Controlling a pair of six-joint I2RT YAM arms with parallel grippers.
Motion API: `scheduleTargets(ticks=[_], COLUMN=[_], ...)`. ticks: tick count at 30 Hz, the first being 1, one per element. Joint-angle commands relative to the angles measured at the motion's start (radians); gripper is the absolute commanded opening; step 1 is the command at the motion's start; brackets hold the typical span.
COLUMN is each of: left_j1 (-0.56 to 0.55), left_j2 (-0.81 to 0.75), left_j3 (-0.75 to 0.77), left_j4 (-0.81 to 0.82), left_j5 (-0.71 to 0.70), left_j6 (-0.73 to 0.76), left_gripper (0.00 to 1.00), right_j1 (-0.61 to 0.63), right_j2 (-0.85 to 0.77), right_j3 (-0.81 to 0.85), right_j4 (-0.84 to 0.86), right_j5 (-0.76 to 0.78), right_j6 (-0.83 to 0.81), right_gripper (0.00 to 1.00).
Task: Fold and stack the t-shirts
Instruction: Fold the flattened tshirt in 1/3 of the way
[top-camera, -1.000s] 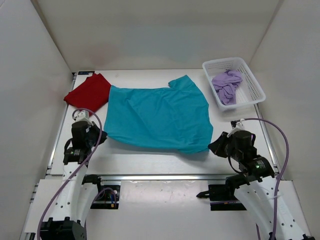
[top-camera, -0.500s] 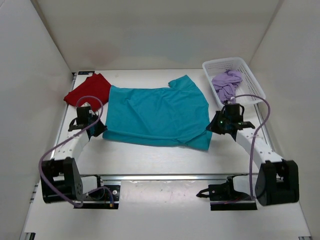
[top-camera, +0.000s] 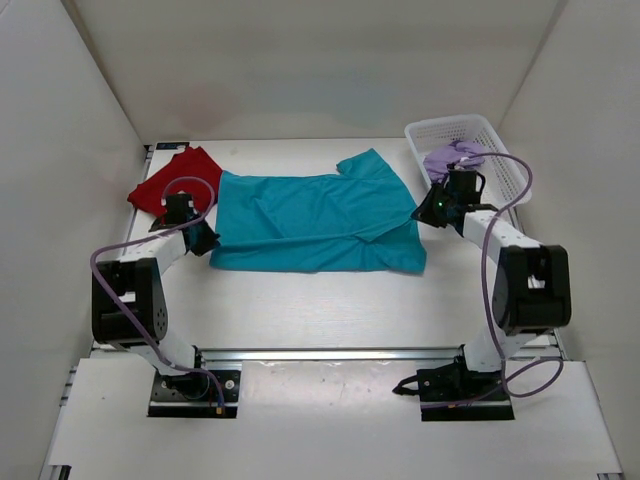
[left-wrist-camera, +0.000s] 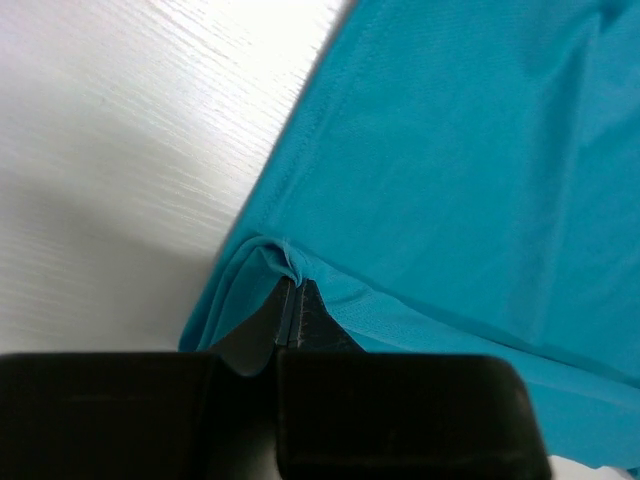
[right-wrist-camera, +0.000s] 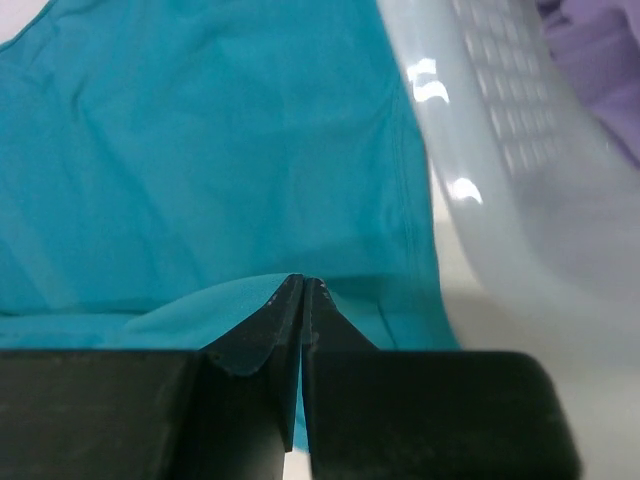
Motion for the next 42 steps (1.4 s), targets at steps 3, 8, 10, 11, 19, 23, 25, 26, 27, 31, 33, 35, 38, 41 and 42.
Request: scheduleTargets(ticks=[3,8,10,11,19,23,25,26,27,31,33,35,38,41,42], left_j1=[0.016,0.046,0.063,0.066,0.033,0.05,0.053,0.056,0.057,0.053,0.051,0.053,0.047,0.034,0.024], left_j2=[0.001,-0.085,-0.14,-0.181,-0.462,-0.475,-0.441,-0.421,-0.406,-0.335,-0.305,-0.274,-0.233,-0.231,-0.226], left_j3=[0.016,-0.006,-0.021,-0.019,-0.376,-0.473,-0.477,-0.467,-0.466,-0.454,-0.452,-0.443,-0.449,-0.443,-0.443], left_j4=[0.054,0.057,0.045,0.032,0.092,0.155,0.176,0.192,0.204,0.248,0.28,0.296,0.324,0.339,0.342], left_j5=[-0.03,-0.016,-0.024,-0.027,0.038,0.048,0.055,0.055,0.056,0.047,0.039,0.042,0.042,0.029,0.021], left_j6=[-0.021,-0.027,-0.012,-0.012,-0.052,-0.101,-0.115,-0.112,-0.121,-0.147,-0.155,-0.159,-0.17,-0.175,-0.173], left_gripper=[0.03,0.55,0.64,0.62,0.46,0.52,0.55,0.56,0.56,0.54,0.51,0.48,0.44,0.35,0.33], right_j1=[0.019,0.033,0.054,0.062,0.122,0.087,0.064,0.038,0.009,-0.007,-0.007,-0.019,-0.022,-0.025,-0.028], right_j2=[0.112,0.086,0.006,-0.018,-0.434,-0.557,-0.609,-0.633,-0.629,-0.544,-0.474,-0.416,-0.382,-0.362,-0.359], right_j3=[0.123,0.124,0.093,0.055,-0.397,-0.595,-0.658,-0.695,-0.706,-0.705,-0.662,-0.668,-0.677,-0.651,-0.642], right_j4=[0.07,0.11,0.118,0.123,0.242,0.226,0.241,0.247,0.256,0.313,0.33,0.371,0.452,0.469,0.474], right_j5=[-0.005,0.004,0.025,0.038,0.112,0.102,0.109,0.089,0.08,0.035,0.027,0.027,0.015,0.0,0.004], right_j6=[-0.028,-0.01,-0.007,-0.005,0.088,0.125,0.13,0.124,0.122,0.105,0.104,0.118,0.141,0.127,0.127], right_gripper=[0.0,0.27,0.4,0.41,0.0,0.04,0.2,0.26,0.29,0.4,0.4,0.39,0.39,0.37,0.38])
